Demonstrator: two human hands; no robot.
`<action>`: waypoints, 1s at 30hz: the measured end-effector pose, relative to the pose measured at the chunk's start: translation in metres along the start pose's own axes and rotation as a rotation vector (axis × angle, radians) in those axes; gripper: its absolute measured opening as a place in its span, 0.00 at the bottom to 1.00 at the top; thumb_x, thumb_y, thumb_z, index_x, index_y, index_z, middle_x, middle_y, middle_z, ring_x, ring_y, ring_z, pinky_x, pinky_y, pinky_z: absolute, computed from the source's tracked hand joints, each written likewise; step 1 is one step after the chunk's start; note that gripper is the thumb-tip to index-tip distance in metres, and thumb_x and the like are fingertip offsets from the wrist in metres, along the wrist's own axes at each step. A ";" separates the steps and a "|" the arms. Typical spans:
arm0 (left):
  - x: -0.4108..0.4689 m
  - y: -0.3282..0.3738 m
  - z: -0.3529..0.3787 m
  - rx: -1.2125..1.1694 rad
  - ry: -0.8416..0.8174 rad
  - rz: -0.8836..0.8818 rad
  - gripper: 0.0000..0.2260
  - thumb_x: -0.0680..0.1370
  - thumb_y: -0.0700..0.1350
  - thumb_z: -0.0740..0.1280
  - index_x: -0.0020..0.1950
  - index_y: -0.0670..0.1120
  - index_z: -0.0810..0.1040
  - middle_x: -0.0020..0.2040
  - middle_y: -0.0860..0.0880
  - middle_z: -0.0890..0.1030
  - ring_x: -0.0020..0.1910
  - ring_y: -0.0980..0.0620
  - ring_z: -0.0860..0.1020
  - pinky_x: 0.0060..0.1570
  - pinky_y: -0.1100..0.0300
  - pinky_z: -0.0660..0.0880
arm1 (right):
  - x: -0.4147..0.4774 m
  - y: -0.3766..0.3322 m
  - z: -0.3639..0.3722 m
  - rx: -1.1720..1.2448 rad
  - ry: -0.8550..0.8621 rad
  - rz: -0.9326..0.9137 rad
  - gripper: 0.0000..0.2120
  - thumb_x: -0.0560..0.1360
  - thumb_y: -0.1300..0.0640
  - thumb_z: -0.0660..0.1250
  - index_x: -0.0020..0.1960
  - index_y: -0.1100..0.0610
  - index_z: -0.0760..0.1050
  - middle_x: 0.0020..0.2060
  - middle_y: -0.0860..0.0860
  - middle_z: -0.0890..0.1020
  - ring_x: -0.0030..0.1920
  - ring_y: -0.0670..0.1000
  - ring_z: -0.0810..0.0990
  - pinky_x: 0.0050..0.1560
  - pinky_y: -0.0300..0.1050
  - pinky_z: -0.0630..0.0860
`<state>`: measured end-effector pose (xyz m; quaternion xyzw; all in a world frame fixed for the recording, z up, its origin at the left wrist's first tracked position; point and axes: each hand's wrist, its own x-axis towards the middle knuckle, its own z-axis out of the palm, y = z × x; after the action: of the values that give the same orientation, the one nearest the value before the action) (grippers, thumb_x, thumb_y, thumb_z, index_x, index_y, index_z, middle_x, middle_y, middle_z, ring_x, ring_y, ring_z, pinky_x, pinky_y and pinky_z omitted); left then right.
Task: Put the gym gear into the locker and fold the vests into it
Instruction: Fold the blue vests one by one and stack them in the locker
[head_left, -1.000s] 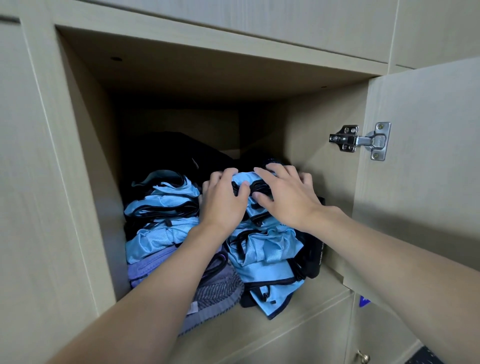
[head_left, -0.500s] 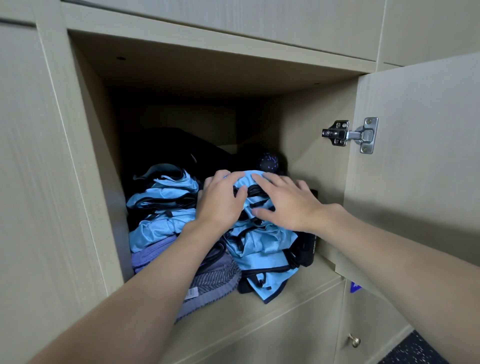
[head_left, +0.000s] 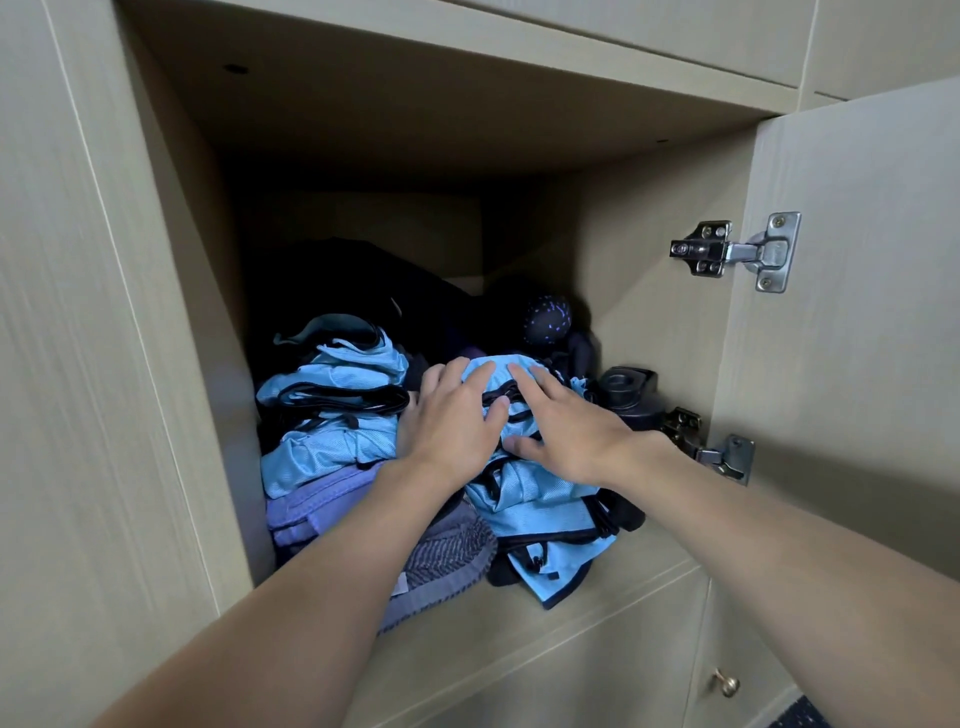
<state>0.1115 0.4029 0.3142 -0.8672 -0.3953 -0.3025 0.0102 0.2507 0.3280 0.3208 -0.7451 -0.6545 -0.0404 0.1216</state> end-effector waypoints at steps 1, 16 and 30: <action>0.000 0.000 0.000 0.014 -0.007 0.002 0.24 0.83 0.57 0.55 0.79 0.54 0.59 0.77 0.54 0.60 0.76 0.51 0.56 0.71 0.47 0.59 | 0.001 0.000 0.002 0.012 -0.002 0.007 0.42 0.80 0.39 0.59 0.80 0.49 0.34 0.80 0.50 0.41 0.79 0.53 0.51 0.74 0.50 0.61; -0.013 0.002 -0.020 0.006 0.032 0.082 0.25 0.83 0.53 0.57 0.79 0.49 0.61 0.79 0.50 0.57 0.77 0.48 0.52 0.74 0.48 0.55 | -0.005 -0.010 -0.002 0.062 0.148 0.000 0.42 0.80 0.43 0.63 0.80 0.52 0.38 0.80 0.55 0.41 0.79 0.56 0.39 0.79 0.53 0.48; -0.018 0.007 -0.035 -0.055 0.019 0.101 0.27 0.83 0.52 0.59 0.80 0.50 0.56 0.80 0.45 0.52 0.78 0.45 0.50 0.74 0.44 0.57 | -0.058 0.000 -0.002 0.056 0.244 0.000 0.46 0.76 0.40 0.66 0.80 0.46 0.37 0.80 0.48 0.42 0.79 0.52 0.44 0.76 0.54 0.54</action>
<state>0.0893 0.3763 0.3345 -0.8830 -0.3426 -0.3207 0.0056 0.2432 0.2719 0.3101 -0.7309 -0.6359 -0.1123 0.2211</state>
